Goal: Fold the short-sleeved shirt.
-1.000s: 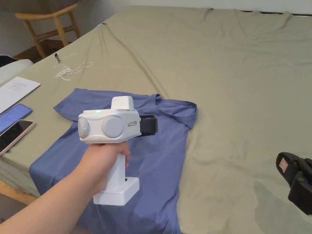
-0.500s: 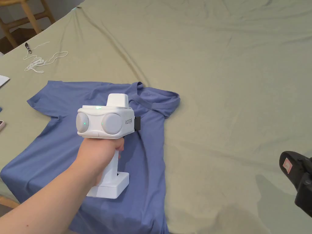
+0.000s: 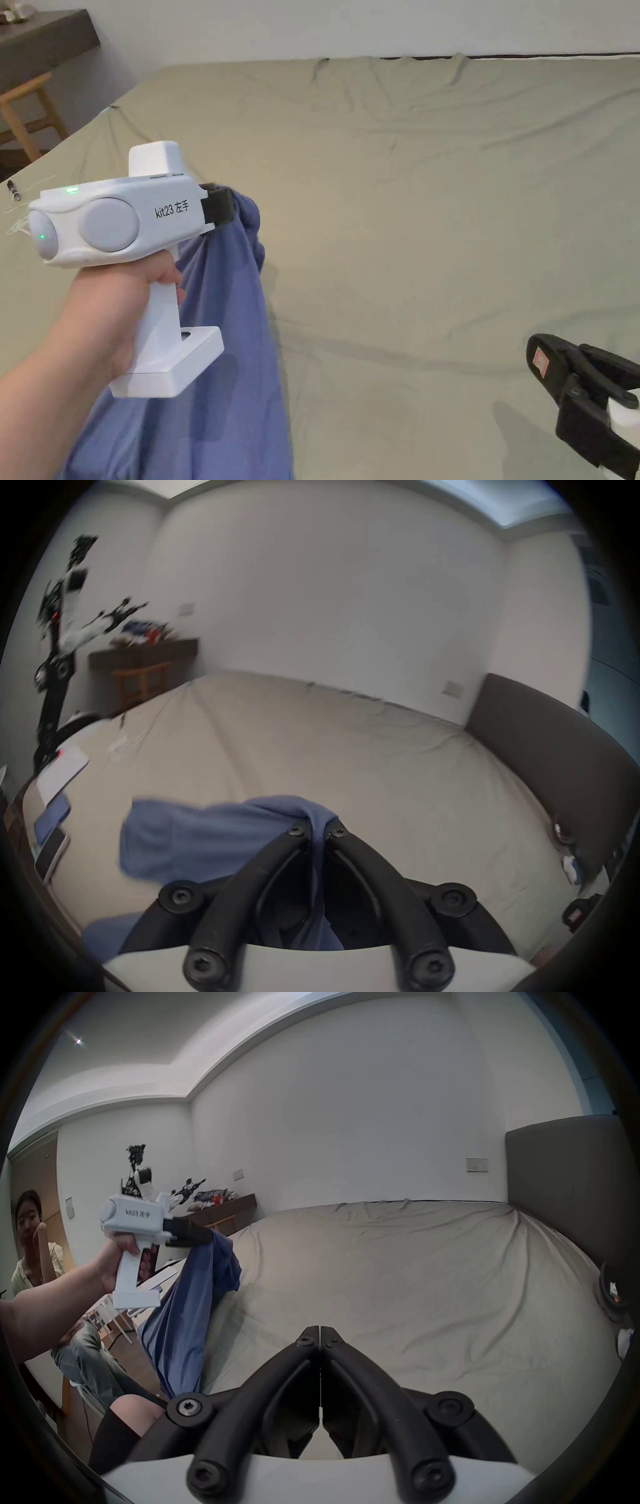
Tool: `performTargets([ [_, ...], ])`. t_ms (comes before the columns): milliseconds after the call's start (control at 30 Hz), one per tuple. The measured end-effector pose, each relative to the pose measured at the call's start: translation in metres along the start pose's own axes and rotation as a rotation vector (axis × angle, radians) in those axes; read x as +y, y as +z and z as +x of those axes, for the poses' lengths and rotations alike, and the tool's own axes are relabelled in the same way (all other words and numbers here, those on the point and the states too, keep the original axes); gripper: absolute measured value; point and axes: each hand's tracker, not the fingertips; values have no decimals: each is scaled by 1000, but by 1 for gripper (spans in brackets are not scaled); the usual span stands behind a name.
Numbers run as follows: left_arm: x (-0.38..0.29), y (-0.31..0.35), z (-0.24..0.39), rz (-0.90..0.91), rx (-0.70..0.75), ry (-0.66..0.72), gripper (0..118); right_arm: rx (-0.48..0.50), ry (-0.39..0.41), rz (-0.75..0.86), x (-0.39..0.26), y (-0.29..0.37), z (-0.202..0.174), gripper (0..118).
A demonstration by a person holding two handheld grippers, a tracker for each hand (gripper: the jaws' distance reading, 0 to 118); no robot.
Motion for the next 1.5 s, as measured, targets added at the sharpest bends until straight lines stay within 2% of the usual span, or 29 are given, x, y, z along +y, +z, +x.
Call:
performTargets([
  [200, 43, 8, 137, 70, -248, -92, 4, -96, -52, 76, 9, 37, 30, 0],
  [267, 48, 5, 190, 77, -319, -161, 4, -161, -93, 120, 14, 52, 45, 0],
  [367, 48, -1, 262, 78, -425, -219, 4, -249, -112, 172, 17, 75, 67, 0],
  [467, 42, -12, 332, 22, -534, -208, 4, -351, -118, 201, 17, 98, 89, 0],
  [600, 12, -26, 422, -14, -624, -337, 4, -489, -163, 261, 18, 131, 122, 0],
  [667, -19, -37, 462, -96, -666, -375, 4, -574, -199, 282, 14, 147, 137, 0],
  [833, -117, -69, 518, -296, -697, -475, 4, -670, -222, 265, 5, 160, 152, 0],
  [933, -170, -88, 533, -385, -693, -526, 4, -678, -219, 252, 5, 159, 152, 0],
  [1067, -202, -104, 536, -460, -653, -497, 5, -685, -191, 233, 4, 159, 152, 0],
  [1100, -206, -107, 535, -475, -651, -501, 17, -682, -188, 229, -20, 207, 197, 0],
  [1133, -209, -109, 533, -471, -655, -506, 38, -679, -184, 223, -24, 214, 203, 0],
  [1167, -211, -108, 529, -459, -663, -501, 67, -679, -181, 218, -24, 213, 203, 0],
  [1200, -211, -107, 526, -426, -659, -486, 101, -679, -179, 215, -24, 211, 203, 0],
  [1233, -206, -105, 520, -384, -629, -468, 116, -676, -177, 212, -23, 210, 203, 0],
  [1367, -162, -87, 472, -279, -631, -307, 118, -652, -156, 208, -24, 206, 197, 0],
  [1400, -150, -80, 458, -252, -604, -296, 118, -643, -147, 207, -25, 205, 196, 0],
  [1500, -113, -42, 400, -25, -449, -333, 118, -606, -130, 196, -22, 189, 187, 0],
])
